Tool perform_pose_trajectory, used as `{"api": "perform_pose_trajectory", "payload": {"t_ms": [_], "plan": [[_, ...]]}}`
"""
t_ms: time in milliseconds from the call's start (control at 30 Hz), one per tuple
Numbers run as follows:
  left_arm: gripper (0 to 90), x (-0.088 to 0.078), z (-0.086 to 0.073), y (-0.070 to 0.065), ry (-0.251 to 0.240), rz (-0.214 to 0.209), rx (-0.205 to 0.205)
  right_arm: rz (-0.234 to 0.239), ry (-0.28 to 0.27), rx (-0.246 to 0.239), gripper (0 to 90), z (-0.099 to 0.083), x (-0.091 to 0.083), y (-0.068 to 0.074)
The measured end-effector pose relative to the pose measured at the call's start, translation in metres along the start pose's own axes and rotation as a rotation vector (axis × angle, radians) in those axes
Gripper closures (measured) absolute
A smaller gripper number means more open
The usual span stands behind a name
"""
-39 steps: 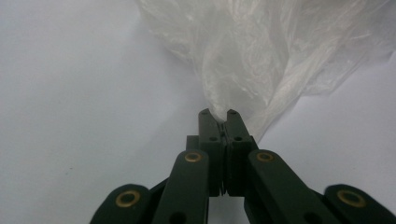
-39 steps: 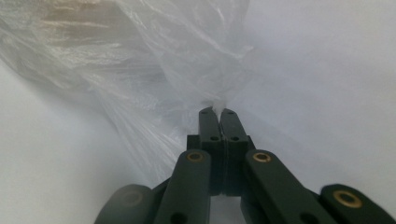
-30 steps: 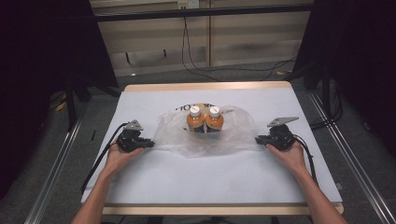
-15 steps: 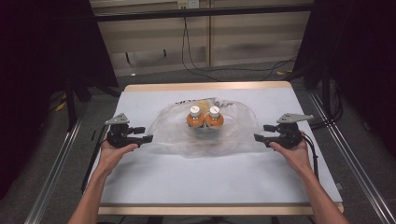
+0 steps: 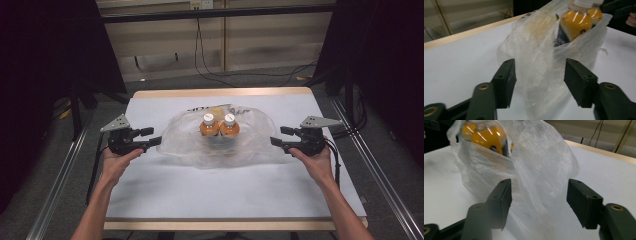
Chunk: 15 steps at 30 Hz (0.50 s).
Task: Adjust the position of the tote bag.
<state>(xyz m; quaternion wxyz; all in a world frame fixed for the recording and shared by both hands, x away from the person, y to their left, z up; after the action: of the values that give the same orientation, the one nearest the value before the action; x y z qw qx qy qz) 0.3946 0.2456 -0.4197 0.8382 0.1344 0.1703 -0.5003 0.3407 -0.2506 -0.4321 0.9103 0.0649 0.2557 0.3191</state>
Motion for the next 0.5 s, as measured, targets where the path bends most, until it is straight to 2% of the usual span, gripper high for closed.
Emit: {"api": "perform_pose_trajectory", "payload": {"t_ms": [33, 100, 133, 167, 200, 267, 400, 467, 500], "plan": [[53.2, 0.001, 0.003, -0.003, 0.0, -0.003, 0.018, 0.003, -0.002, -0.003, 42.3, 0.002, 0.0, 0.003], [56.3, 0.004, 0.007, -0.007, 0.002, -0.009, 0.03, 0.012, -0.001, -0.006, 44.0, 0.004, 0.0, 0.005], [60.7, 0.006, 0.009, -0.01, -0.004, -0.024, 0.032, 0.018, -0.005, -0.012, 46.6, 0.006, 0.0, 0.009], [65.1, 0.009, 0.012, -0.014, 0.005, -0.026, 0.059, 0.024, -0.005, -0.018, 49.1, 0.007, 0.0, 0.011], [72.4, 0.015, 0.016, -0.019, 0.013, -0.036, 0.071, 0.037, -0.007, -0.024, 56.4, 0.011, 0.0, 0.015], [76.3, 0.022, 0.02, -0.022, 0.047, -0.049, 0.103, 0.054, -0.006, -0.034, 65.2, 0.015, 0.002, 0.021], [83.0, 0.038, 0.027, -0.024, 0.07, -0.083, 0.116, 0.091, 0.013, -0.068, 82.8, 0.023, 0.011, 0.03], [85.6, 0.042, 0.029, -0.024, 0.082, -0.088, 0.127, 0.104, 0.024, -0.07, 86.0, 0.025, 0.015, 0.032], [86.1, 0.051, 0.031, -0.022, 0.103, -0.088, 0.137, 0.11, 0.047, -0.082, 88.9, 0.029, 0.025, 0.036]]}}
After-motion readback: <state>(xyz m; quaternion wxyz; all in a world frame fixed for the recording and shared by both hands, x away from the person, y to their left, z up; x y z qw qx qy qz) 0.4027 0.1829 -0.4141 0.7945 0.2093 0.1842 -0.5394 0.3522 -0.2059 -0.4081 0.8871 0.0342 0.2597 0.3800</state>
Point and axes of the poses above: each handheld gripper's, and its own axes: x roughly forward along the jaws, z roughly out of its top, y roughly to its left, the point moved 3 cm from there along x, roughly forward along the jaws, and after that the axes turned 11 degrees about x, right-handed, at the moved point
